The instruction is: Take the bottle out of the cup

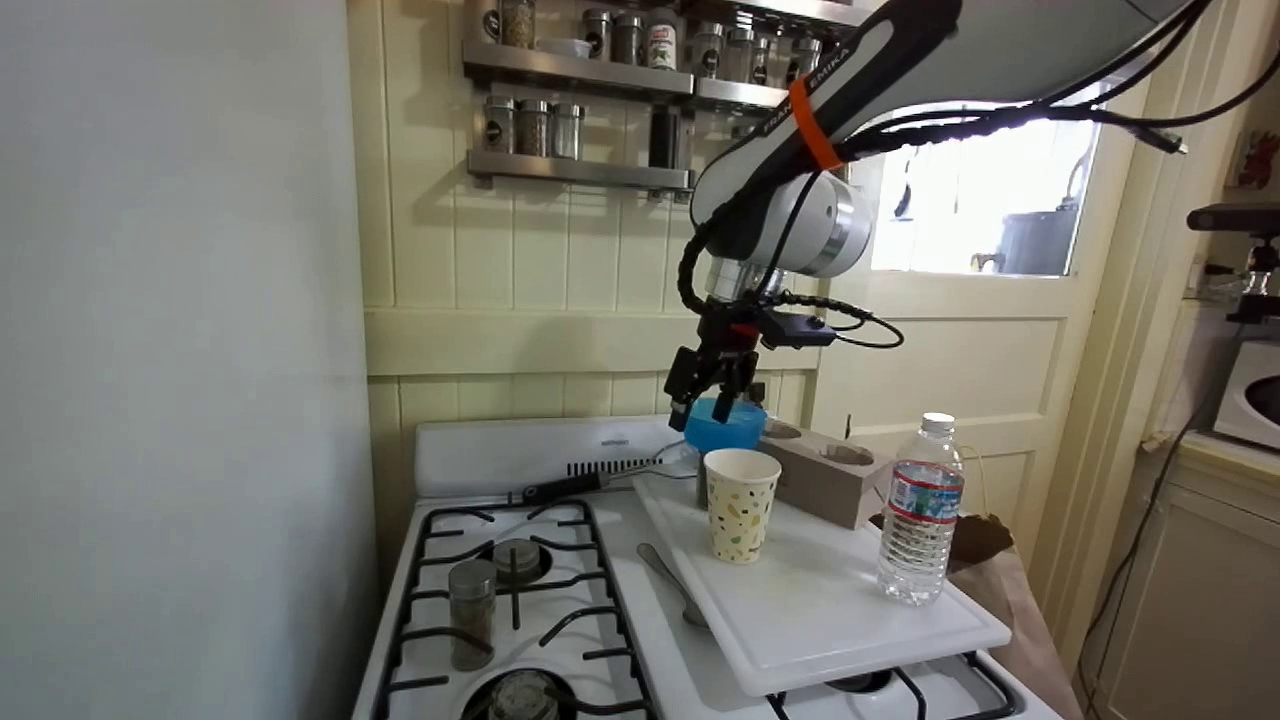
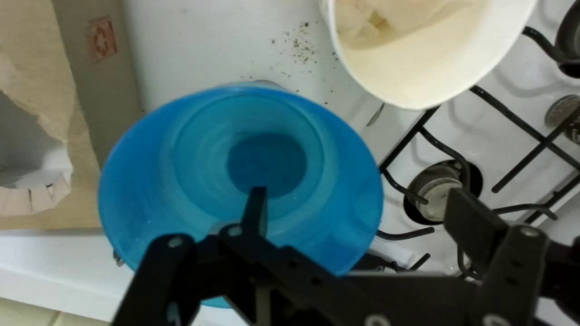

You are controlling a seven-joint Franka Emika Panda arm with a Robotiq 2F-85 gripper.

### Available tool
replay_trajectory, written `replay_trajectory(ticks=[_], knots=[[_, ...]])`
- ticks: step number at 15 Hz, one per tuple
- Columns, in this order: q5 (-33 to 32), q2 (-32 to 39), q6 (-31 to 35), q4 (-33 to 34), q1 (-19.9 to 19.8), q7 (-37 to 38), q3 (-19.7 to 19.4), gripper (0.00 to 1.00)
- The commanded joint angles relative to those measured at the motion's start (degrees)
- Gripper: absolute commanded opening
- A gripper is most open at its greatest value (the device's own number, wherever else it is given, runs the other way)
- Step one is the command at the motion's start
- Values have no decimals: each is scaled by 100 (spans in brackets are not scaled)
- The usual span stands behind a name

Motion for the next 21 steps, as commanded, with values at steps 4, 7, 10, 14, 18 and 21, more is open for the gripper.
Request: replay_trajectory(ticks=[4, 7, 10, 14, 18, 21], knots=[[408, 82, 15, 146, -41, 42, 300, 100], [459, 86, -2, 158, -47, 59, 321, 100], [486, 104, -31, 175, -49, 78, 321, 100], [526, 122, -34, 192, -53, 85, 328, 100], [549, 131, -43, 207, -53, 86, 338, 100], [592, 139, -56, 215, -56, 66, 354, 100]])
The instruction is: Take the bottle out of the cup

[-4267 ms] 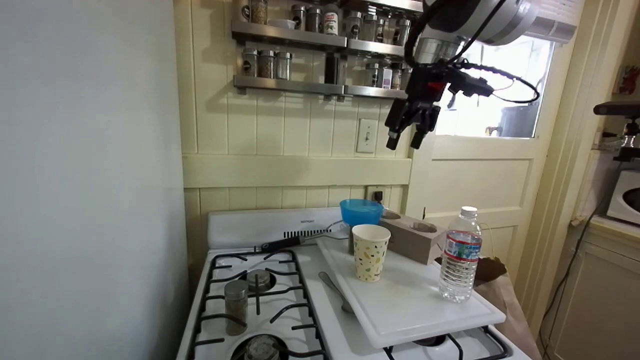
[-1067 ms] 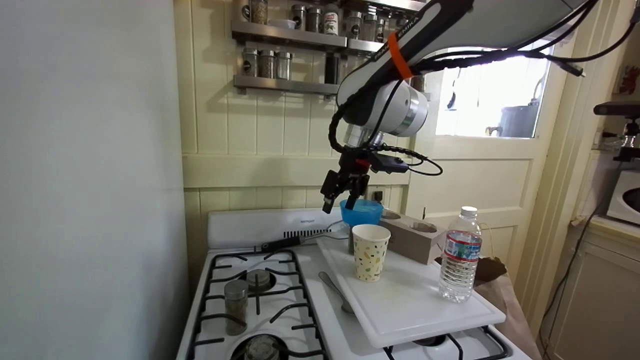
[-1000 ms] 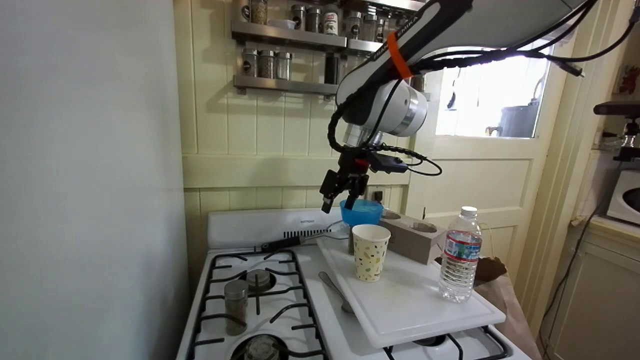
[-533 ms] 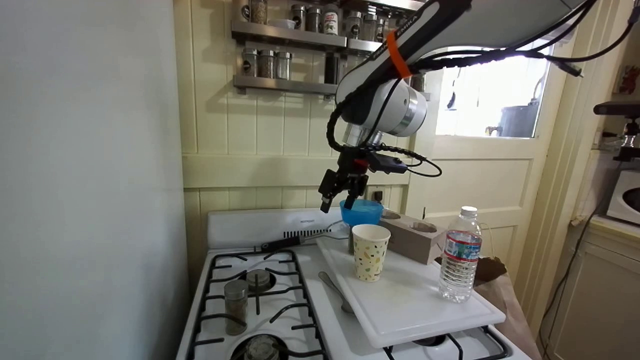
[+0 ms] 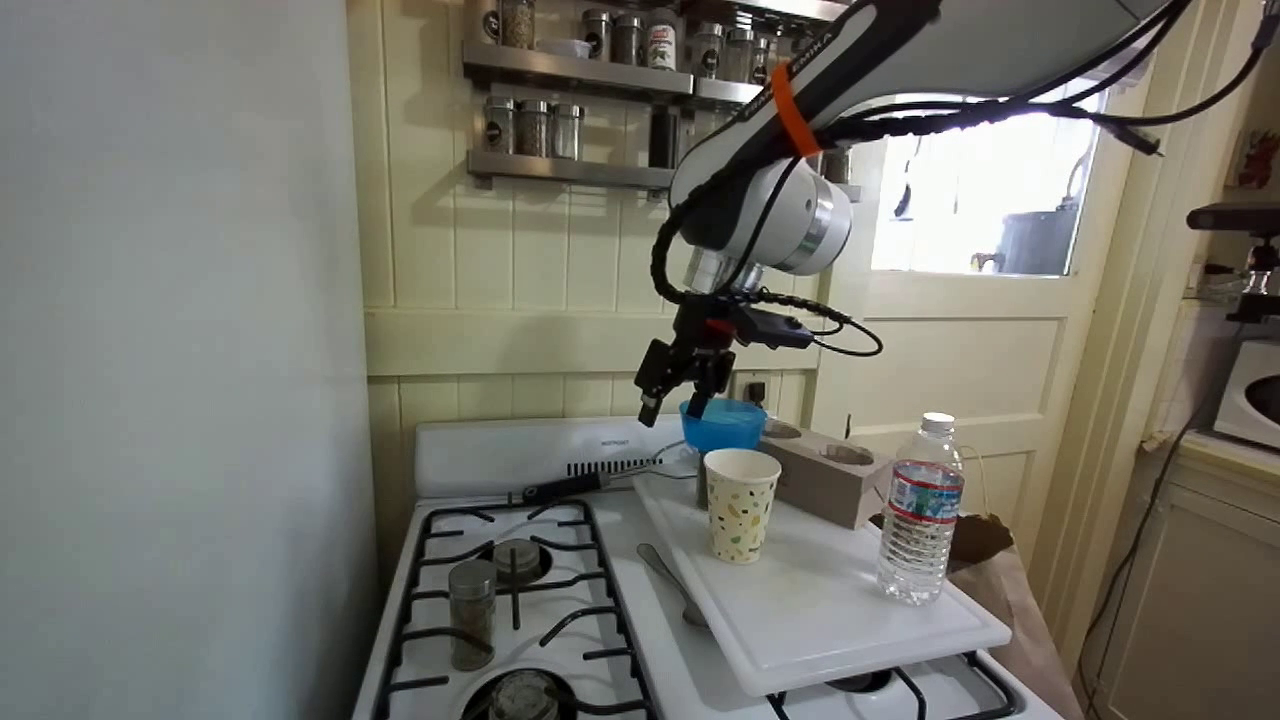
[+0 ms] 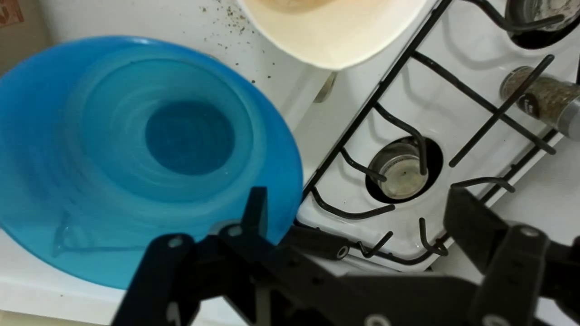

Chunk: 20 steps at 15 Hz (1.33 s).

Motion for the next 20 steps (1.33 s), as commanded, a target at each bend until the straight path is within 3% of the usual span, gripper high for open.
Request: replay_trajectory(ticks=[1, 20], knots=[[191, 85, -65, 96, -57, -24, 80, 100], [284, 99, -107, 139, -52, -28, 126, 100]])
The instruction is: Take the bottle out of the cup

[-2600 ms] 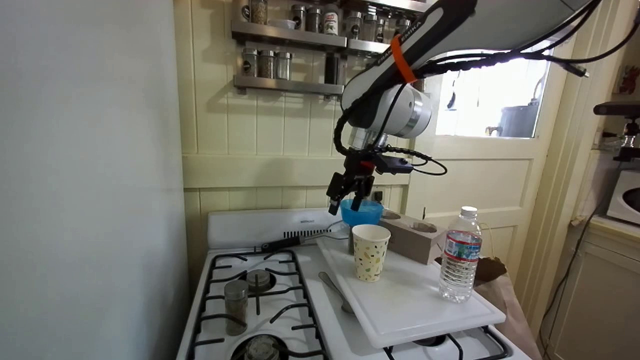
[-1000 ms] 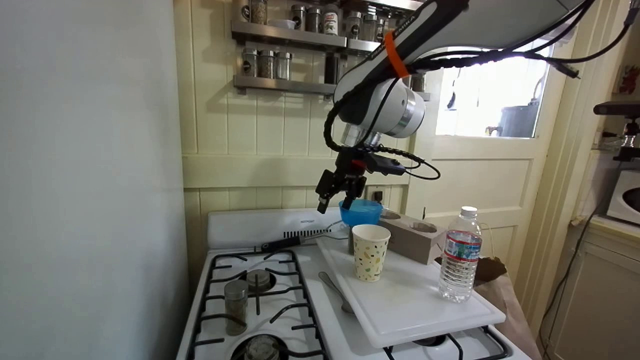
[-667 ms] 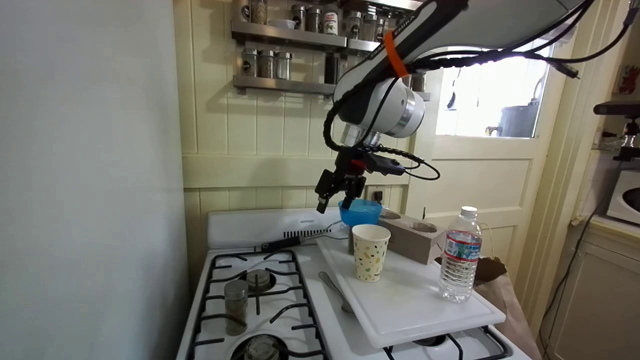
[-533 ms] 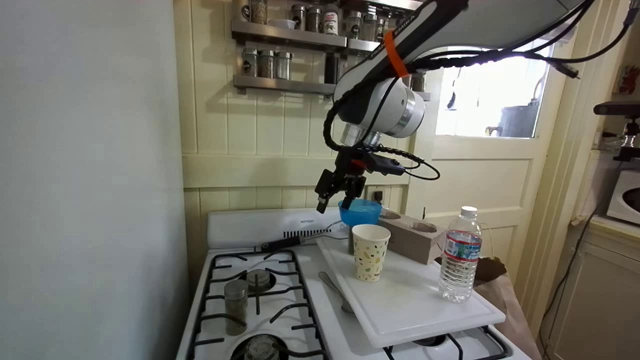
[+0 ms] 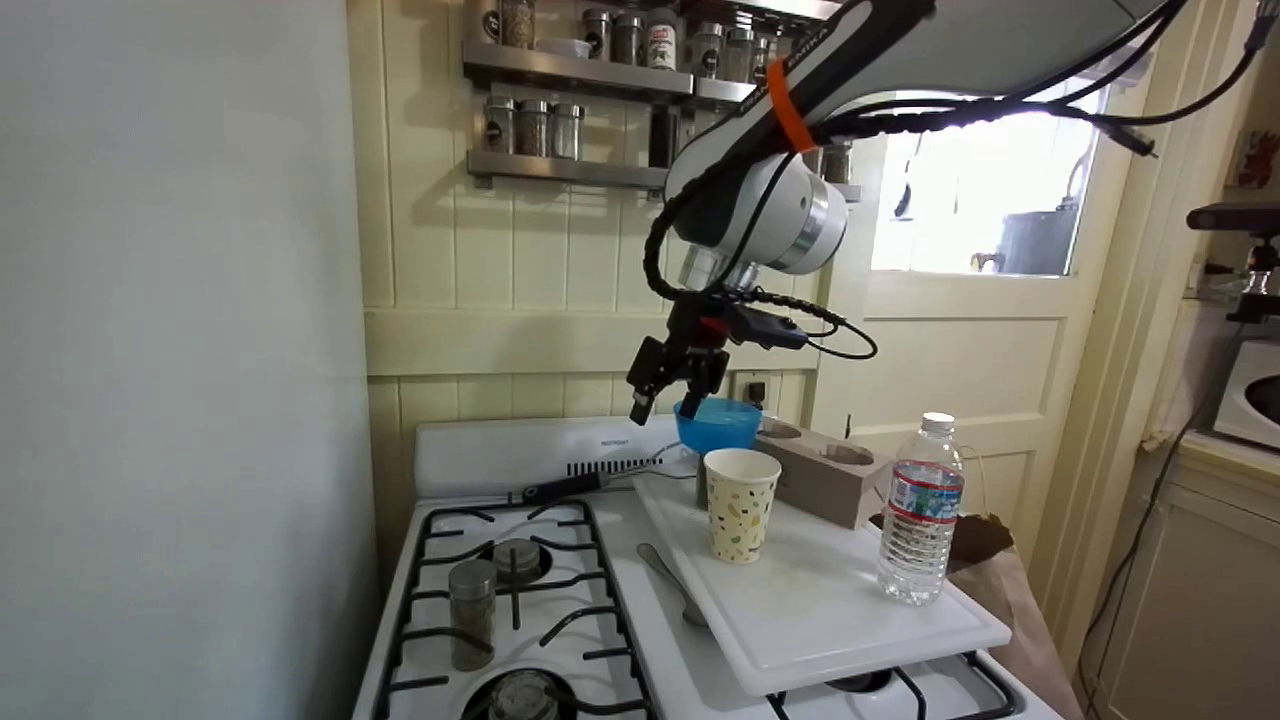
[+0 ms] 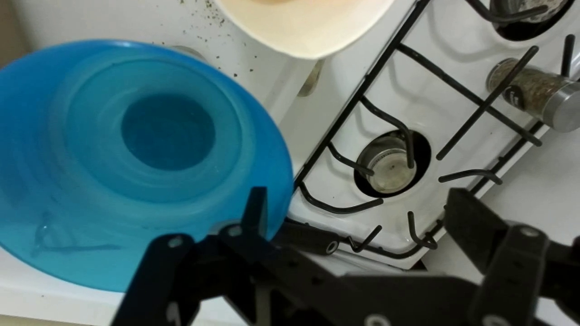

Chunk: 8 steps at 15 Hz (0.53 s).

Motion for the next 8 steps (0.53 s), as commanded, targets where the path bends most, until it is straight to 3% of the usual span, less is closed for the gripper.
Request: replay_trajectory(ticks=[1, 8], knots=[[135, 87, -108, 111, -53, -25, 57, 100], [57, 111, -158, 125, -48, 68, 40, 100]])
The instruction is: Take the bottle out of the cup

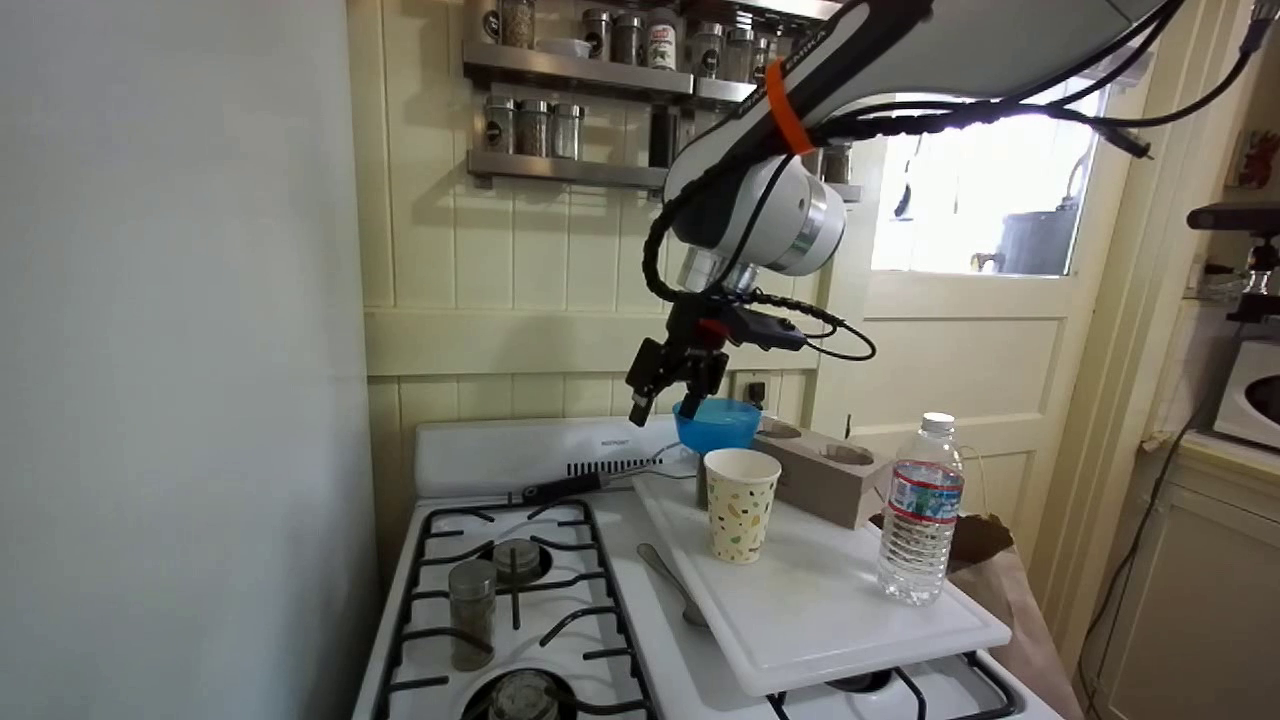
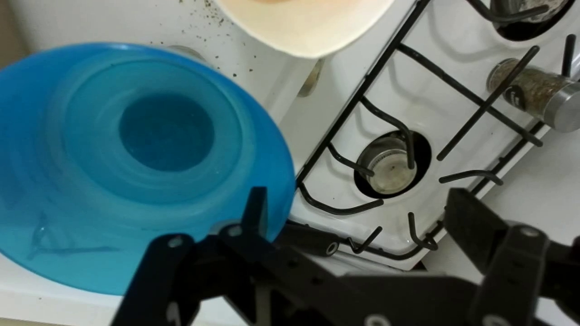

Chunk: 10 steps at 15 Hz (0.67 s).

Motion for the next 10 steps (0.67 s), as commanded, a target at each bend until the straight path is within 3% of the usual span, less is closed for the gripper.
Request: replay_trajectory(ticks=[1, 10], knots=[[4, 66, -147, 94, -42, 121, 24, 100], [-323, -195, -438, 11, -54, 520, -85, 100]])
